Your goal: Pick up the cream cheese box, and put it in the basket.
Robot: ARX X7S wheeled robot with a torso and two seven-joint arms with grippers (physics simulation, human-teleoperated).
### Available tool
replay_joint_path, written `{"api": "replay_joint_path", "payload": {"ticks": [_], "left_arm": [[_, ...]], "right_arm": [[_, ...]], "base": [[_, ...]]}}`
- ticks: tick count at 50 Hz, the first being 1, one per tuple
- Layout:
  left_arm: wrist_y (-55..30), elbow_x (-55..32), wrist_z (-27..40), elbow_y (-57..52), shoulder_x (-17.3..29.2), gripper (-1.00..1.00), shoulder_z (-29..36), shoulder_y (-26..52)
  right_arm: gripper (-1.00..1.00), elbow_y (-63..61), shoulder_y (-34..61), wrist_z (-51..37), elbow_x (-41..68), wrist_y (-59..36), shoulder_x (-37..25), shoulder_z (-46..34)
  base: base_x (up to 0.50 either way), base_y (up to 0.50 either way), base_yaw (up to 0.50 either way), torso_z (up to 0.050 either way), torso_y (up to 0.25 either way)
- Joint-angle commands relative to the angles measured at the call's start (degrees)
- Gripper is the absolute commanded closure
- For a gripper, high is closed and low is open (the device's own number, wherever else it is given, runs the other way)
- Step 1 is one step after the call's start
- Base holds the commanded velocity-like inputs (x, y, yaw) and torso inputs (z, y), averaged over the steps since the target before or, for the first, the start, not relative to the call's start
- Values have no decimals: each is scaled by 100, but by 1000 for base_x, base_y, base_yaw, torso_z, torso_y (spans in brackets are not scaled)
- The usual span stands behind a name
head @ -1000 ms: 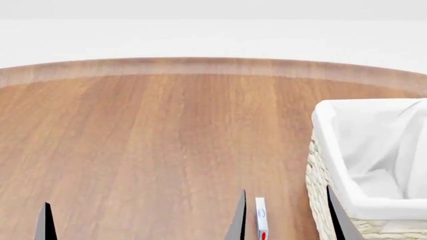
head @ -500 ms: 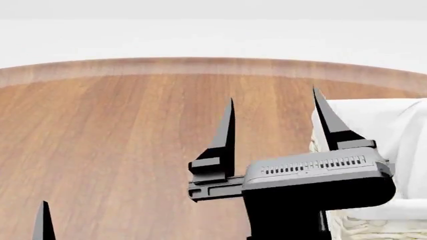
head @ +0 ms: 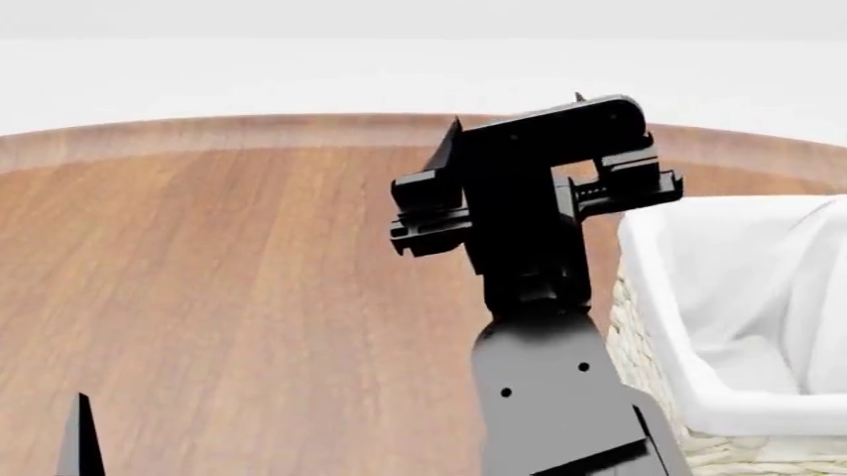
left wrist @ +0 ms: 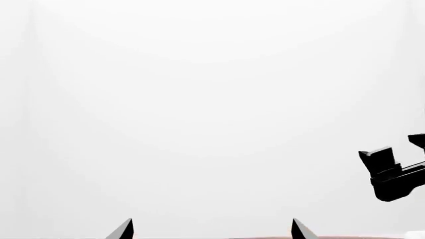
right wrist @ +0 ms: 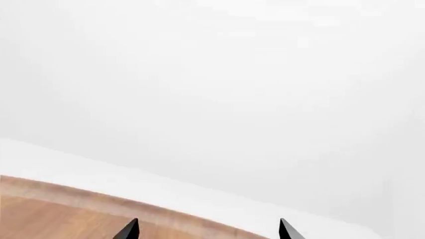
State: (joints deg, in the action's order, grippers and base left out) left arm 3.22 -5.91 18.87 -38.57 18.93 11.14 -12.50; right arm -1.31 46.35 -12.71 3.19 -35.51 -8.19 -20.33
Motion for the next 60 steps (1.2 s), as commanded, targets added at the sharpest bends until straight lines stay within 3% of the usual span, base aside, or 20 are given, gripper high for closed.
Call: {"api": "replay_joint_path", "payload": {"ticks": [1, 10, 24, 30, 34, 46, 60], "left_arm": [[-76, -47, 46, -56, 27, -100, -2, 13], [-102, -81, 103, -81, 37, -100, -41, 20], [-58, -160, 113, -53, 69, -100, -36, 15], [-41, -172, 116, -46, 84, -100, -24, 14], [-39, -187, 120, -51, 93, -100, -21, 14], [-36, -156, 145, -95, 113, -100, 27, -16], [-4, -163, 157, -87, 134, -100, 70, -23]], "right_arm": [[-100, 2324, 530, 16, 65, 947, 322, -43], [-100, 4857, 1063, 100, 235, 2246, 623, 40], [-100, 6386, 1534, 123, 571, 3003, 794, -148], [-100, 7494, 1851, 116, 1847, 3527, 817, -1258], [-100, 7625, 1807, 132, 2267, 3544, 813, -1603], [-100, 7628, 1497, 425, 1798, 3306, 813, -871], [-100, 7628, 1418, 436, 1892, 3347, 815, -968]], "base": [[0, 0, 0, 0, 0], [0, 0, 0, 0, 0], [0, 0, 0, 0, 0], [0, 0, 0, 0, 0], [0, 0, 0, 0, 0], [0, 0, 0, 0, 0], [0, 0, 0, 0, 0]]}}
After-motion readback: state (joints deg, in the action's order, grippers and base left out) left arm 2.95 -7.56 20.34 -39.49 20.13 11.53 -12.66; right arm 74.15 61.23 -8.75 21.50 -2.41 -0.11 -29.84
